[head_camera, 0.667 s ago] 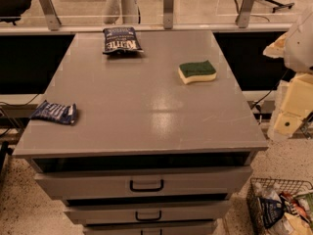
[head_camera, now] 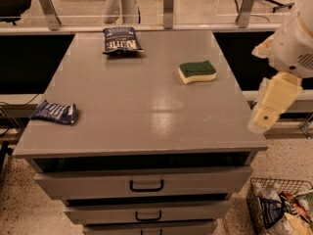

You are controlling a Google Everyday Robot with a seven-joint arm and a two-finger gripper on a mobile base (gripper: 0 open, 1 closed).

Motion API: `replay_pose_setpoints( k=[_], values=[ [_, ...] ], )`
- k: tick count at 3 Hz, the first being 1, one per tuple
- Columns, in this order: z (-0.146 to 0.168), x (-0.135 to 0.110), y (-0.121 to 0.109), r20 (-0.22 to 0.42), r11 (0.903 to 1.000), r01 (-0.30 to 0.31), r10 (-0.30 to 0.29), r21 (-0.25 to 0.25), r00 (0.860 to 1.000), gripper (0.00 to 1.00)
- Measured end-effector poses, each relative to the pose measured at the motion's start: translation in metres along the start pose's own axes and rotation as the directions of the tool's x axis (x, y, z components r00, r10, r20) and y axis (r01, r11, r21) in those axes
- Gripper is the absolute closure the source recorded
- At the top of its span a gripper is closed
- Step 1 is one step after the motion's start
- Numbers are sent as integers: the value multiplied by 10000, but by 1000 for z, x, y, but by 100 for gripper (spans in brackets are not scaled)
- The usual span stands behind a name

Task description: Move blue chip bag near rxbar blueberry

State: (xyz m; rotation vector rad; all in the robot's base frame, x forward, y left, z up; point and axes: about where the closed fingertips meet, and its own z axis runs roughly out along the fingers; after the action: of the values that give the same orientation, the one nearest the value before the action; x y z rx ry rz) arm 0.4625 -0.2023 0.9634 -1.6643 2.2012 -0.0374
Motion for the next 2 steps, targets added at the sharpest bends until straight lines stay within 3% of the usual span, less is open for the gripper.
replay_pose_setpoints(
  k=[1, 2],
  values=[
    [40, -40, -42, 1057, 9995, -215, 189, 242, 9942, 0],
    [71, -91, -92, 2084, 9979, -255, 125, 596, 9780, 0]
  ],
)
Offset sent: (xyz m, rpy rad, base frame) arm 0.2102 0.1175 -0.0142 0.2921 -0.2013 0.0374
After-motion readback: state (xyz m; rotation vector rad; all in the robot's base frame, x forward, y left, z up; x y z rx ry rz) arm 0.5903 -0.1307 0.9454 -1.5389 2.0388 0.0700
